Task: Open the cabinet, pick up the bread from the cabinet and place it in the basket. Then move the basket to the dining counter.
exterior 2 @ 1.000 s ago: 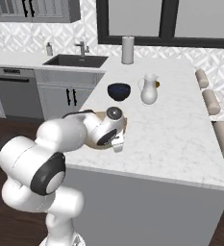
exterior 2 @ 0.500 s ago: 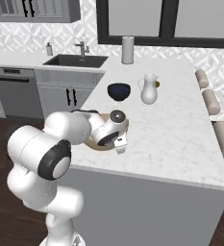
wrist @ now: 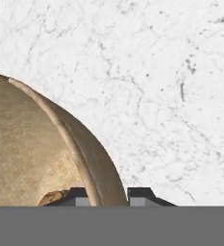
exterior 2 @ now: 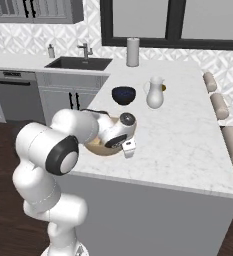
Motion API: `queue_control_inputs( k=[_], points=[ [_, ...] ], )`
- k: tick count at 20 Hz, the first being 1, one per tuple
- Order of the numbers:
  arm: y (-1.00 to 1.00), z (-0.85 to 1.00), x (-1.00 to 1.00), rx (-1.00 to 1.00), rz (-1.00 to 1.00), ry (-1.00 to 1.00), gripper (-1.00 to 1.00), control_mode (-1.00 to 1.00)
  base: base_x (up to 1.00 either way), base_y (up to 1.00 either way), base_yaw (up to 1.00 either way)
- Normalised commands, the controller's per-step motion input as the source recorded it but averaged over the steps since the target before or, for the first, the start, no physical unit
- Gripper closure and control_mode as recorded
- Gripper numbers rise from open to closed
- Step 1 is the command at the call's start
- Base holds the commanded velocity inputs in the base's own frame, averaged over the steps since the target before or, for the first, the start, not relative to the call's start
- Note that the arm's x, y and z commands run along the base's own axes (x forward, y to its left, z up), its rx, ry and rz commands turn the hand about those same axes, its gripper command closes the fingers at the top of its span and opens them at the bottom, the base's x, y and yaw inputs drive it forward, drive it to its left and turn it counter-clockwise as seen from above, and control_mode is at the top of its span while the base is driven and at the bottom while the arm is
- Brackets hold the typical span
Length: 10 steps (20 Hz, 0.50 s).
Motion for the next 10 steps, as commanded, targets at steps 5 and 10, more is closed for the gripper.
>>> queue_control_inputs(
  k=[5, 10],
  points=[
    [0.0, 0.06, -0.05, 0.0, 0.04, 0.0, -1.0, -1.0, 0.0, 0.0, 0.0],
    [0.0, 0.32, -0.38, -0.02, 0.11, -0.05, -1.0, -1.0, 0.0, 0.0, 0.0]
  ],
)
